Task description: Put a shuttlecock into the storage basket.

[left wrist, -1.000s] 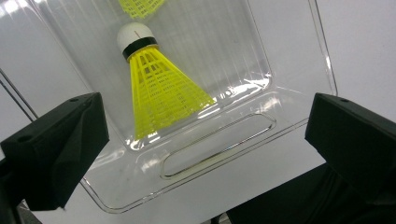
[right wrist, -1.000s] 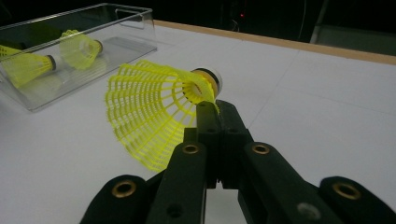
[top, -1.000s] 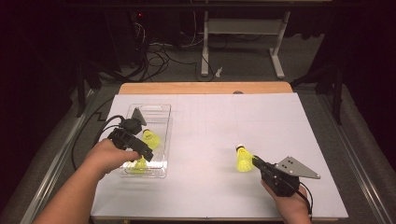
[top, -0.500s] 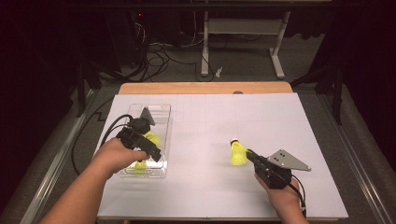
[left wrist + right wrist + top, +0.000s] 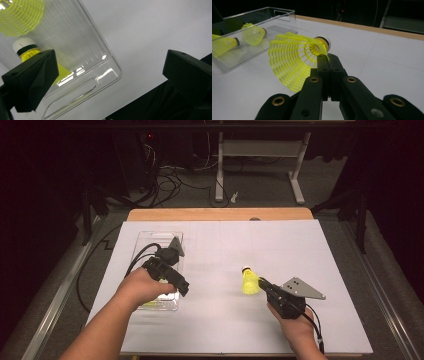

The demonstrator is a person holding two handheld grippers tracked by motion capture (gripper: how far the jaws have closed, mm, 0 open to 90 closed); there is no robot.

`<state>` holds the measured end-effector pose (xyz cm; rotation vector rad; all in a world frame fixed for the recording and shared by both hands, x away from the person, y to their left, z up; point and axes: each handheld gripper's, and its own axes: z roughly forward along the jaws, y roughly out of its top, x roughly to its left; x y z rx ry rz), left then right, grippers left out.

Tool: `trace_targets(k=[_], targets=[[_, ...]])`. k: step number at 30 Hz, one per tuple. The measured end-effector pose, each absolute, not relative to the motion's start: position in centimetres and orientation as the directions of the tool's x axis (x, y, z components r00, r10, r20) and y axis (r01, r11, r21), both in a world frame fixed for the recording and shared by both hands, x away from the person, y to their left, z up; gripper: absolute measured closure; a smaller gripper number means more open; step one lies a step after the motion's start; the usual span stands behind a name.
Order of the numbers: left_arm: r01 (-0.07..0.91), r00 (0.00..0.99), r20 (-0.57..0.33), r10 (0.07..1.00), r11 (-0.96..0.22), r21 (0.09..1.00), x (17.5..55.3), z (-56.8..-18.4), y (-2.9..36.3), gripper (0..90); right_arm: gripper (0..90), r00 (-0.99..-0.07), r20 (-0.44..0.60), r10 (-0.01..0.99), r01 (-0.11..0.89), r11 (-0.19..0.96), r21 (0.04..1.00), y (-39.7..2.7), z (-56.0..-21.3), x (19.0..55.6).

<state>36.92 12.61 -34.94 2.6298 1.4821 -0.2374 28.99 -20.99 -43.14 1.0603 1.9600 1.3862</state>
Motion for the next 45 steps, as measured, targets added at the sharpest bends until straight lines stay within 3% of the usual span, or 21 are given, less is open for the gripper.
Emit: trace_targets(k=[45], targets=[[0.758, 0.64, -0.234, 0.732, -0.652, 0.033, 35.6, -37.2, 3.1, 5.5, 90.0, -0.59, 0.028, 0.807, 0.325, 0.206, 0.923, -17.1, -45.1, 28.1]])
